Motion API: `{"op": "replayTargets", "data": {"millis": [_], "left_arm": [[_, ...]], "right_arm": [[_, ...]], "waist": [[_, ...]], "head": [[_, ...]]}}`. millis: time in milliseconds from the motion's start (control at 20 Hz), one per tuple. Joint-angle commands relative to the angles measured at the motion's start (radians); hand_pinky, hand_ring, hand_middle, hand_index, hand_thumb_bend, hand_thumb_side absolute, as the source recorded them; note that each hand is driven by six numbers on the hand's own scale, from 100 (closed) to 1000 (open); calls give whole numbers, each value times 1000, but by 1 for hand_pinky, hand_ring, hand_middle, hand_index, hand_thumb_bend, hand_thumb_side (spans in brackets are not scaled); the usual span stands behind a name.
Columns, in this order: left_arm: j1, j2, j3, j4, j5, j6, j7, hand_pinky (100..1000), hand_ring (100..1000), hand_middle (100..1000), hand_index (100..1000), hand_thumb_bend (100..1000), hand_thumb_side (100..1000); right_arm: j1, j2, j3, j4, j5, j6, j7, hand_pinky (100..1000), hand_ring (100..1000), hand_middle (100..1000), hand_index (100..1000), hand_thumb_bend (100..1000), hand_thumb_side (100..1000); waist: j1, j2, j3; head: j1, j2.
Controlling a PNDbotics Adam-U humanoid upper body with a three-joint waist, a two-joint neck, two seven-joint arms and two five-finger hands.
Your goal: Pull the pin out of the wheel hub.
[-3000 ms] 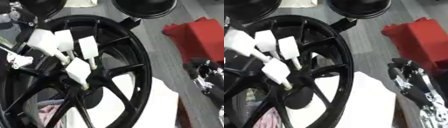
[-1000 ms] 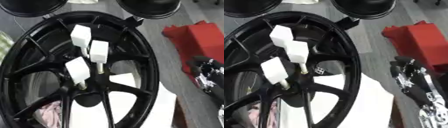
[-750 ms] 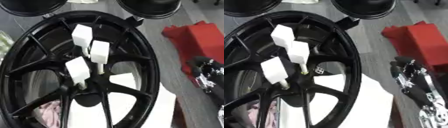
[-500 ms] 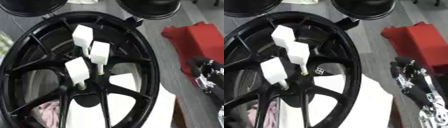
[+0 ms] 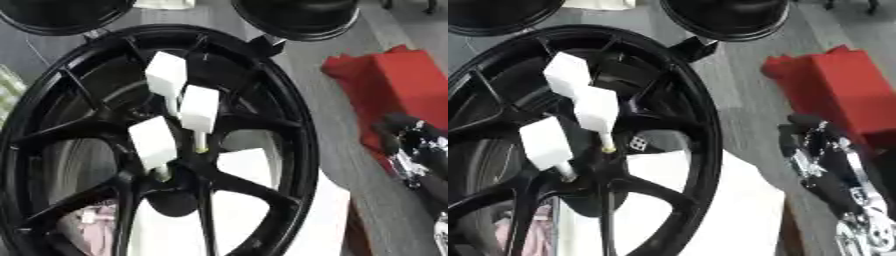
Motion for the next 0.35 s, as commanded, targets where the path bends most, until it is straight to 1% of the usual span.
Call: {"op": "replayTargets", "data": {"millis": [50,100,200,350], "left_arm": [[-2,-21,13,-26,153,-112,134,739,631,559,738,100,677],[8,-42,14,-26,173,-131,142,740,631,558,737,100,679],[33,-96,23,-26,197,-149,151,740,632,559,736,100,682],[74,-187,51,-26,224,-151,169,741,631,555,733,100,699]], "right_arm": [[-8,-24,-13,-24,-11,-10,-8,994,779,595,747,308,352],[-9,-25,-15,-24,-13,-12,-11,993,779,595,746,305,352],[-11,-25,-20,-24,-16,-19,-18,993,778,594,746,302,351],[-15,-25,-26,-24,-18,-26,-30,991,776,592,745,301,348]], "waist": [[2,-20,2],[1,-20,3],[0,-18,5],[-2,-15,7]], "head": [[-4,-11],[-5,-12],[-8,-16],[-10,-22]]}}
